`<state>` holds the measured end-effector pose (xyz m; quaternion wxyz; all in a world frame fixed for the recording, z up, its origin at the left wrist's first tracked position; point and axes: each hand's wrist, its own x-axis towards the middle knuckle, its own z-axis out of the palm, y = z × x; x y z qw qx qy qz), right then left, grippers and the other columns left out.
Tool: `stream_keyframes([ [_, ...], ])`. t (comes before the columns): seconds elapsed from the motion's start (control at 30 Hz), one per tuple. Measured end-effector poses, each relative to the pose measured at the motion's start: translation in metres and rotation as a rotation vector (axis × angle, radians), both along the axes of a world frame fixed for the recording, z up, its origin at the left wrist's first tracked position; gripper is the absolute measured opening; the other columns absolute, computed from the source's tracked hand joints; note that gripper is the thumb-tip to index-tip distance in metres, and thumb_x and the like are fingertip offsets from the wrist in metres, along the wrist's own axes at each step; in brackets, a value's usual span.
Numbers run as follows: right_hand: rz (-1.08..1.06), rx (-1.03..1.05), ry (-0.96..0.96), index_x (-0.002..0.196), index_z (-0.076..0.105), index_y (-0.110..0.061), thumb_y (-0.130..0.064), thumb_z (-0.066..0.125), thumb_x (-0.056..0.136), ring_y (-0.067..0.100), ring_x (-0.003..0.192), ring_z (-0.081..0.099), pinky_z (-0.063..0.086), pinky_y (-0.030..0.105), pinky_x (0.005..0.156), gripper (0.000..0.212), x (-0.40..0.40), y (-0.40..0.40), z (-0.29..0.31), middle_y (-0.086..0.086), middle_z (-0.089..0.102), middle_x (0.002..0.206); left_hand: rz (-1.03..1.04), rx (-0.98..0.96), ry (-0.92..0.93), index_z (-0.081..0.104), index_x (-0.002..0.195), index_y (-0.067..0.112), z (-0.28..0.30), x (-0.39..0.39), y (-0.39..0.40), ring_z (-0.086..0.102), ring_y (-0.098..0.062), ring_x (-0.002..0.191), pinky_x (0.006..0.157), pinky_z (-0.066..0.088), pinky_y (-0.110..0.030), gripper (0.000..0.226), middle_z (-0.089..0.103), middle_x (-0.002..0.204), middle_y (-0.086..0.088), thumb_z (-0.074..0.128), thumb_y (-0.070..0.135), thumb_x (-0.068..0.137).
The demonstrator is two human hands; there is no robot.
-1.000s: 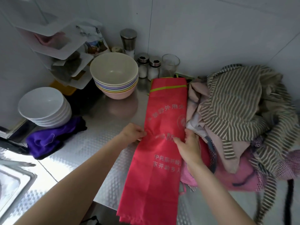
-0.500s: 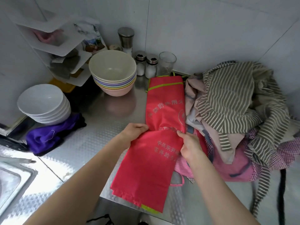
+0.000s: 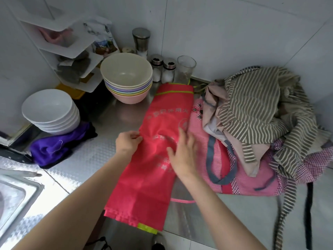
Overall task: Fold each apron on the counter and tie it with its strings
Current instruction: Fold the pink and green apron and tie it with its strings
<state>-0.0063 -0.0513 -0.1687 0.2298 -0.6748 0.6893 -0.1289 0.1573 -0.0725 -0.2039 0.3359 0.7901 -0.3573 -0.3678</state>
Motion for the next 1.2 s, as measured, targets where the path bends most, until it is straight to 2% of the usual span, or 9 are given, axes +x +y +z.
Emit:
stream_keyframes([
  [0.13, 0.436, -0.014, 0.256, 0.15, 0.008, -0.033, -0.048, 0.041, 0.094, 0.032, 0.143, -0.018, -0.011, 0.053, 0.112, 0.066, 0.035, 0.013, -0.025, 0.006, -0.016, 0.157, -0.06, -0.044, -0.192, 0.054, 0.126, 0.007, 0.001, 0.018, 0.017, 0.06, -0.027, 0.111, 0.092, 0.041, -0.028, 0.044, 0.068, 0.11, -0.018, 0.066, 0.008, 0.084],
  [0.27, 0.541, 0.193, 0.371, 0.149, -0.006, -0.036, -0.064, 0.033, 0.089, 0.031, 0.142, -0.022, -0.015, 0.056, 0.11, 0.077, 0.028, 0.01, -0.046, 0.004, -0.02, 0.156, -0.191, 0.022, -0.238, 0.061, 0.116, 0.004, -0.001, 0.028, 0.021, 0.06, -0.029, 0.106, 0.084, 0.042, -0.027, 0.032, 0.067, 0.108, -0.015, 0.065, 0.012, 0.085],
  [0.43, 0.675, 0.284, 0.469, 0.147, -0.011, -0.038, -0.072, 0.037, 0.083, 0.029, 0.141, -0.026, -0.013, 0.053, 0.112, 0.087, 0.007, -0.008, -0.043, 0.002, -0.027, 0.154, -0.221, 0.22, 0.051, 0.06, 0.082, 0.006, 0.001, 0.044, 0.03, 0.057, -0.014, 0.056, 0.039, 0.048, -0.015, 0.007, 0.06, 0.077, -0.011, 0.067, 0.005, 0.083],
  [0.63, 0.629, 0.134, 0.323, 0.15, -0.002, -0.031, -0.061, 0.031, 0.092, 0.028, 0.143, -0.02, -0.011, 0.048, 0.115, 0.072, 0.02, 0.013, -0.028, 0.007, -0.016, 0.157, -0.276, 0.23, 0.007, 0.059, 0.069, 0.012, -0.001, 0.046, 0.038, 0.058, -0.01, 0.046, 0.041, 0.049, -0.014, 0.017, 0.059, 0.066, -0.003, 0.07, 0.007, 0.081],
  [0.73, 0.677, 0.17, 0.282, 0.149, -0.002, -0.033, -0.056, 0.027, 0.095, 0.029, 0.143, -0.021, -0.013, 0.054, 0.112, 0.066, 0.038, 0.051, -0.032, 0.0, -0.015, 0.158, -0.283, 0.156, -0.148, 0.055, 0.063, 0.019, -0.006, 0.04, 0.043, 0.061, -0.011, 0.054, 0.057, 0.052, -0.021, 0.025, 0.062, 0.069, -0.002, 0.075, 0.012, 0.076],
  [0.83, 0.705, 0.172, 0.38, 0.149, -0.005, -0.033, -0.057, 0.023, 0.096, 0.03, 0.141, -0.024, -0.017, 0.055, 0.11, 0.065, 0.035, 0.069, -0.047, -0.005, -0.018, 0.157, -0.278, 0.111, -0.126, 0.054, 0.07, 0.017, -0.006, 0.037, 0.049, 0.059, -0.015, 0.055, 0.07, 0.054, -0.029, 0.024, 0.062, 0.073, -0.004, 0.076, 0.009, 0.074],
  [0.97, 0.734, 0.168, 0.406, 0.148, -0.008, -0.035, -0.058, 0.021, 0.095, 0.027, 0.139, -0.03, -0.018, 0.054, 0.11, 0.065, 0.026, 0.068, -0.056, -0.008, -0.025, 0.154, -0.239, 0.113, 0.059, 0.052, 0.07, 0.016, -0.005, 0.042, 0.067, 0.06, -0.011, 0.048, 0.06, 0.057, -0.029, 0.025, 0.061, 0.068, -0.006, 0.071, 0.003, 0.079],
  [1.1, 0.691, 0.145, 0.382, 0.148, -0.008, -0.037, -0.056, 0.021, 0.096, 0.026, 0.141, -0.026, -0.016, 0.051, 0.112, 0.062, 0.028, 0.068, -0.053, -0.004, -0.023, 0.155, -0.32, 0.129, 0.012, 0.058, 0.066, 0.016, -0.004, 0.045, 0.096, 0.057, -0.006, 0.045, 0.047, 0.05, -0.012, 0.022, 0.059, 0.058, 0.0, 0.068, 0.006, 0.082],
  [1.2, 0.593, 0.041, 0.326, 0.149, -0.002, -0.033, -0.059, 0.004, 0.086, 0.025, 0.144, -0.017, -0.014, 0.047, 0.113, 0.069, 0.02, 0.083, -0.049, 0.001, -0.014, 0.158, -0.354, 0.159, 0.007, 0.061, 0.065, 0.016, -0.006, 0.049, 0.11, 0.055, 0.002, 0.038, 0.047, 0.05, -0.012, 0.022, 0.06, 0.049, 0.008, 0.066, 0.008, 0.085],
])
